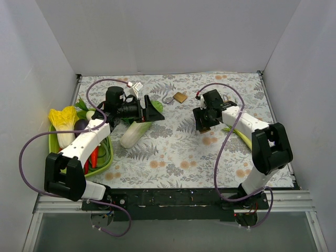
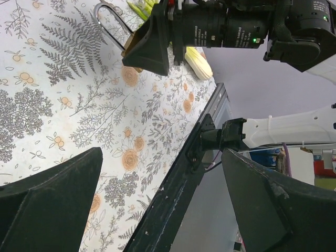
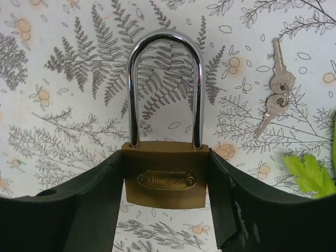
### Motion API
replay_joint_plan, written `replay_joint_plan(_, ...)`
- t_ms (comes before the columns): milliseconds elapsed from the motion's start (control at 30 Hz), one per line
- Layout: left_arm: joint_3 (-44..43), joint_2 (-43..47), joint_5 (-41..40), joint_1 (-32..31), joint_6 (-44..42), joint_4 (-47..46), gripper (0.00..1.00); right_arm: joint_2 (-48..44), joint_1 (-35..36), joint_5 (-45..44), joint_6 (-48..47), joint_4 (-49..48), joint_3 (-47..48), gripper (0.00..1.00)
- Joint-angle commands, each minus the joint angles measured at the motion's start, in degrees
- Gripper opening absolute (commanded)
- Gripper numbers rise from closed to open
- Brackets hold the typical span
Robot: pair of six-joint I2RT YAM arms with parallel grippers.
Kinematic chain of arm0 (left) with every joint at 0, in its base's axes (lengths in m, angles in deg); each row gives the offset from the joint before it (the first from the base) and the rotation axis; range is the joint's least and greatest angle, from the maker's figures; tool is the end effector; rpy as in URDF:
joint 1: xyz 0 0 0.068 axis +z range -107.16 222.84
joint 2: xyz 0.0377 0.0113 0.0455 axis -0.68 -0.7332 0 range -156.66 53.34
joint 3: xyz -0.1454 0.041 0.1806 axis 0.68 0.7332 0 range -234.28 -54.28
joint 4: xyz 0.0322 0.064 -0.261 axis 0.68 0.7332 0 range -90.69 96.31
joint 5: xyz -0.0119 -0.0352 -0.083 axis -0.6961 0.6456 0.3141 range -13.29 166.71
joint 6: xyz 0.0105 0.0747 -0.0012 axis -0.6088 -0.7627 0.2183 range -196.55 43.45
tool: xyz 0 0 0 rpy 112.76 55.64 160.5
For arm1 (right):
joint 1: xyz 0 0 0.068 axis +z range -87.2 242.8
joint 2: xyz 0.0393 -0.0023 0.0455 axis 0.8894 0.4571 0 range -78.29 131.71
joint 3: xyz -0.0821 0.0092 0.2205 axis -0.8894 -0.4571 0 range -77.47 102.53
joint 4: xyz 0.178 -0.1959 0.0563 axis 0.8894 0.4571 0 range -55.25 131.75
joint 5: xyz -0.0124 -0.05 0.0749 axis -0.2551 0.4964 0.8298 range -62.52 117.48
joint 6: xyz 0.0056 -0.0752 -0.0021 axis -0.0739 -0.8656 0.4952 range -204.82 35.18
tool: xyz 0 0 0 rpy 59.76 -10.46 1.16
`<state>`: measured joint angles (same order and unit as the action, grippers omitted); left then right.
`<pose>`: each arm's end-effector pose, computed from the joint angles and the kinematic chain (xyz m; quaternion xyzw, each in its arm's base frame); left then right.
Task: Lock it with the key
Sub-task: Place the lock at the center of the board.
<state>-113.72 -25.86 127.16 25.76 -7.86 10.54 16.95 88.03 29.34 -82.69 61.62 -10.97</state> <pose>0.3067 -0.1456 0.2461 -0.1537 0.8002 -0.5750 0.0740 0.3343 0.1597 0.1542 -0.1960 0.9349 0.0850 0.2835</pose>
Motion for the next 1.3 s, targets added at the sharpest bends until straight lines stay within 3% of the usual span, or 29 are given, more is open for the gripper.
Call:
replay_joint_plan(0, 0.64, 2.91, -1.41, 0.21, 0.22, -0.59, 0.98, 2.39, -0.01, -5.73, 10.16, -2.70, 4.42, 0.01)
replay_joint_plan(367, 1.17, 2.82, -0.80, 0.56, -0.31, -0.50, 0.98, 8.38, -0.53, -13.82, 14.39, -9.91, 6.27, 0.01)
replay_joint_plan(667, 1.78, 3.44, 0.08, 0.65, -0.83, -0.15, 0.98, 12.51, -2.30, -12.33, 19.66, -8.94, 7.06, 0.02)
replay_joint_plan(767, 1.87, 3.61, 0.17, 0.65, -1.01, -0.06, 0.98, 13.13, -2.47, -11.98, 19.75, -8.77, 7.33, 0.07)
replay_joint_plan(800, 1.87, 3.53, 0.26, 0.65, -1.10, 0.11, 0.98, 13.30, -2.56, -12.06, 19.67, -8.68, 7.24, 0.09)
replay_joint_plan(933, 1.96, 3.35, 0.34, 0.73, -1.10, 0.20, 0.98, 13.22, -2.56, -11.62, 19.67, -9.03, 6.98, 0.37)
replay_joint_plan(1000, 1.87, 3.17, 0.34, 0.65, -1.19, 0.29, 0.98, 13.13, -2.56, -11.80, 19.75, -8.59, 7.15, 0.42)
replay_joint_plan(1100, 1.61, 3.09, 0.17, 0.65, -1.53, 0.55, 0.98, 12.69, -2.65, -11.45, 20.19, -7.98, 7.24, 0.58)
replay_joint_plan(1267, -0.41, 1.95, -1.76, 0.65, -3.82, 2.91, 0.98, 11.64, -2.65, -9.08, 20.81, -6.84, 7.85, 0.72)
